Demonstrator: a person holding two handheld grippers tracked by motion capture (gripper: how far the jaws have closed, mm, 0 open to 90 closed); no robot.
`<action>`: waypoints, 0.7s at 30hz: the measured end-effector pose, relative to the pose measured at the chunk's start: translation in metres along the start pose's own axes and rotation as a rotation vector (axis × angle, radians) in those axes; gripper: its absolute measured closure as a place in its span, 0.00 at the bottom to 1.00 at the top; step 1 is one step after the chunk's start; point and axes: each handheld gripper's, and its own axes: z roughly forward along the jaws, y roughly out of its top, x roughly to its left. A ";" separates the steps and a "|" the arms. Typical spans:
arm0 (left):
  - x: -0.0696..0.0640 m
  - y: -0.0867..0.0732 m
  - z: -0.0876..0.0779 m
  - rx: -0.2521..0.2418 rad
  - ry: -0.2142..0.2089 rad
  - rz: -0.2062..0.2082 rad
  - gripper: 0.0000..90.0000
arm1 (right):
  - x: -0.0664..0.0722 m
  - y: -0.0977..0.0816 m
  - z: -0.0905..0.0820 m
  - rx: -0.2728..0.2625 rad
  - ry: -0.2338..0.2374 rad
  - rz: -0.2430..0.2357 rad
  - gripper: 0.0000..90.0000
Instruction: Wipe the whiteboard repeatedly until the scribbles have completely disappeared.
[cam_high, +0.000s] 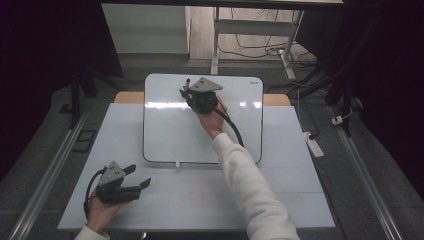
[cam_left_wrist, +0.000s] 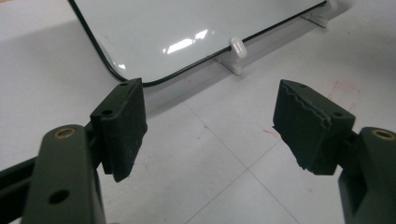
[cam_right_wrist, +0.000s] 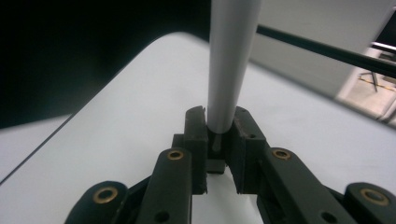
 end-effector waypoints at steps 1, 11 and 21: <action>-0.001 0.000 0.000 0.000 0.000 0.001 0.29 | 0.000 0.001 -0.001 0.000 -0.001 -0.012 0.87; 0.000 0.000 -0.001 -0.002 0.003 0.000 0.29 | 0.009 -0.005 -0.001 -0.008 -0.007 -0.022 0.87; 0.000 0.000 -0.002 -0.005 0.007 -0.003 0.29 | 0.003 -0.008 -0.008 -0.018 -0.021 0.008 0.87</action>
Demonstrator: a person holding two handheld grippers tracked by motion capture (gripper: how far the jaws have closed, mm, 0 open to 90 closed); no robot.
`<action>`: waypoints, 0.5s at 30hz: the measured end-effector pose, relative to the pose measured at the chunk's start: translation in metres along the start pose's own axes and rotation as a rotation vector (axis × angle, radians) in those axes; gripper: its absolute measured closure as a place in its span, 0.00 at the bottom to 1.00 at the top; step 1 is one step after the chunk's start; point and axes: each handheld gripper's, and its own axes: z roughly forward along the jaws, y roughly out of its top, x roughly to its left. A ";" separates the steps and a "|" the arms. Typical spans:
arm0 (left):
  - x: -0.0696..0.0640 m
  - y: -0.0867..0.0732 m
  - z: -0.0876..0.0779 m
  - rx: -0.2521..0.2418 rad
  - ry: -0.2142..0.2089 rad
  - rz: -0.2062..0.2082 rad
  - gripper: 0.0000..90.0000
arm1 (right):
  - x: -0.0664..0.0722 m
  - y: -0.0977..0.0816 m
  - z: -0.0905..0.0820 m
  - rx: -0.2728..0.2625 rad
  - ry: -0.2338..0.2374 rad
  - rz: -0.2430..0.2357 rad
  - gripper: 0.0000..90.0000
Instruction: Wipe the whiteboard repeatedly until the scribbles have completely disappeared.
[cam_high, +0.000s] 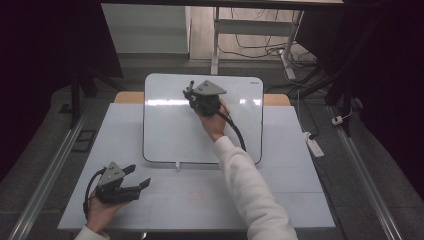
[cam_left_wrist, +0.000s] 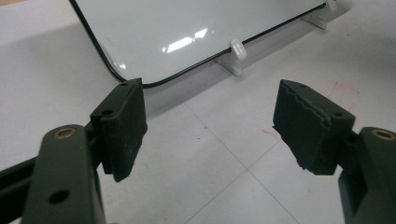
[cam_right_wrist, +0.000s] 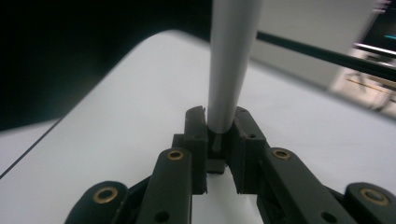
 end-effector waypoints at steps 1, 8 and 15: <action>0.000 0.000 0.000 0.001 0.000 0.001 0.29 | 0.004 -0.001 0.000 0.008 0.004 -0.028 0.87; 0.001 -0.001 -0.002 -0.011 0.008 -0.006 0.29 | -0.034 0.000 -0.020 -0.052 -0.137 0.093 0.87; -0.001 0.000 0.000 0.002 0.003 0.004 0.29 | -0.008 -0.005 -0.013 -0.008 -0.035 -0.002 0.87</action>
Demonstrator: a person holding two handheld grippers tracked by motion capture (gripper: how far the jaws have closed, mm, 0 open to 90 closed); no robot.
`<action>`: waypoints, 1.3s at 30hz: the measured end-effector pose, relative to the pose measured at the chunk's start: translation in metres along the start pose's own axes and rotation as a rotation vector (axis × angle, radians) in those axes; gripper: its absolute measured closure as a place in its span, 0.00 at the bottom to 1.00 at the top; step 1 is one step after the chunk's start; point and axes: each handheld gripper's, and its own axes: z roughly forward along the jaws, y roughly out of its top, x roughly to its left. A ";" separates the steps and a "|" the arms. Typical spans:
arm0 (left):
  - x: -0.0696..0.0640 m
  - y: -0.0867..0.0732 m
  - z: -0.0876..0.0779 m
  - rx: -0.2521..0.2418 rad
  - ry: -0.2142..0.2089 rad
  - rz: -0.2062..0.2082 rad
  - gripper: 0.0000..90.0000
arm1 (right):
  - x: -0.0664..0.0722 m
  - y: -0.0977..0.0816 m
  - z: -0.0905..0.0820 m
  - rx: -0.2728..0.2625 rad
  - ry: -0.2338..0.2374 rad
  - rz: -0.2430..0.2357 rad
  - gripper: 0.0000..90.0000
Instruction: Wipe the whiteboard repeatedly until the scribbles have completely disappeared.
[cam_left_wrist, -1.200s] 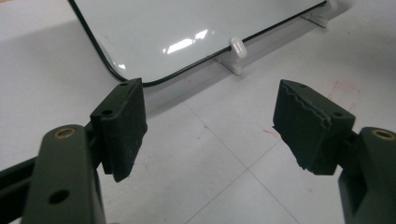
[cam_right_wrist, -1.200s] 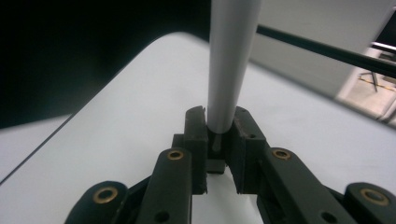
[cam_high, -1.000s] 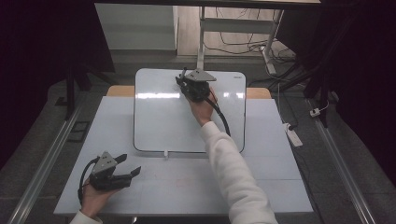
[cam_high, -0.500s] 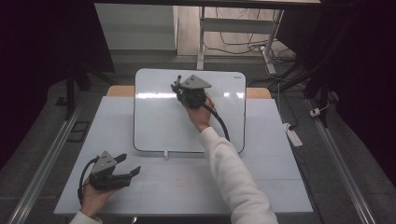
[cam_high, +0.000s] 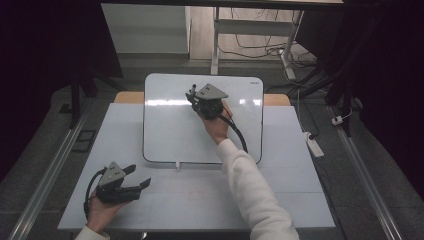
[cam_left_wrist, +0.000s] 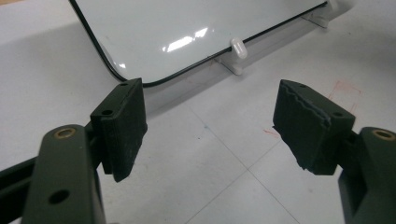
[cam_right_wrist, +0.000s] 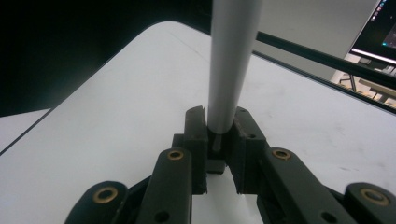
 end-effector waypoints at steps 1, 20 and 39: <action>0.000 0.000 -0.001 -0.002 0.001 0.003 0.29 | -0.007 0.000 -0.004 -0.007 -0.041 0.015 0.87; 0.002 0.000 -0.001 -0.008 0.005 -0.004 0.29 | -0.028 -0.005 -0.025 -0.016 -0.115 0.071 0.87; 0.002 0.000 -0.002 -0.012 0.014 -0.007 0.29 | -0.023 -0.016 -0.079 0.026 0.017 0.087 0.87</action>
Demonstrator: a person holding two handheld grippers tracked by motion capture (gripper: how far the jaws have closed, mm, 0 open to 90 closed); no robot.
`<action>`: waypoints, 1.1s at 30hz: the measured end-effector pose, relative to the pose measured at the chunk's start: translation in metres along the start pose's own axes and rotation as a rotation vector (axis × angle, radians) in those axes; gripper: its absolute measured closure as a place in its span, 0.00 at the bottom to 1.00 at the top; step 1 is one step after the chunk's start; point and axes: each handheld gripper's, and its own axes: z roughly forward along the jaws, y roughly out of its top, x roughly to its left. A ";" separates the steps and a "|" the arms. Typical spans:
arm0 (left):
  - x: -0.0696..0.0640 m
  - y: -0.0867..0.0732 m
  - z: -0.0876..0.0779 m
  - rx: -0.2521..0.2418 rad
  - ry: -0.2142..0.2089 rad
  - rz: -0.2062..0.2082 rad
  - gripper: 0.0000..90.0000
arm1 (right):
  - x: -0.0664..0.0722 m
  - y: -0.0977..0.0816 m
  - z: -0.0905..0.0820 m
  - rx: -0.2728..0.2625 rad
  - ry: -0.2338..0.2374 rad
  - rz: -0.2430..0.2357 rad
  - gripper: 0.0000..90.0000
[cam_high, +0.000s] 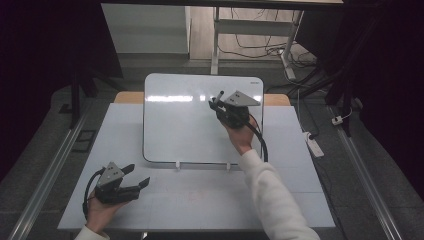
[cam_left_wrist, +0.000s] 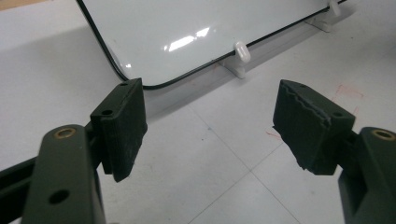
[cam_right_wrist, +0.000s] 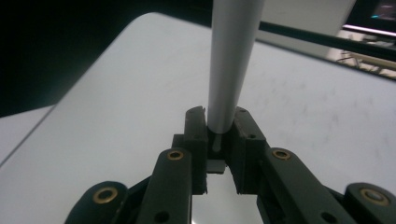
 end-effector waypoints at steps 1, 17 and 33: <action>0.000 0.000 0.000 -0.001 0.000 -0.004 0.29 | 0.002 -0.002 -0.008 0.005 0.019 -0.005 0.87; 0.002 0.003 0.004 -0.013 0.011 -0.026 0.29 | 0.039 -0.056 -0.094 0.112 0.232 0.066 0.87; -0.033 0.048 0.014 -0.068 -0.075 0.059 0.29 | 0.067 -0.083 -0.094 0.178 0.336 0.081 0.87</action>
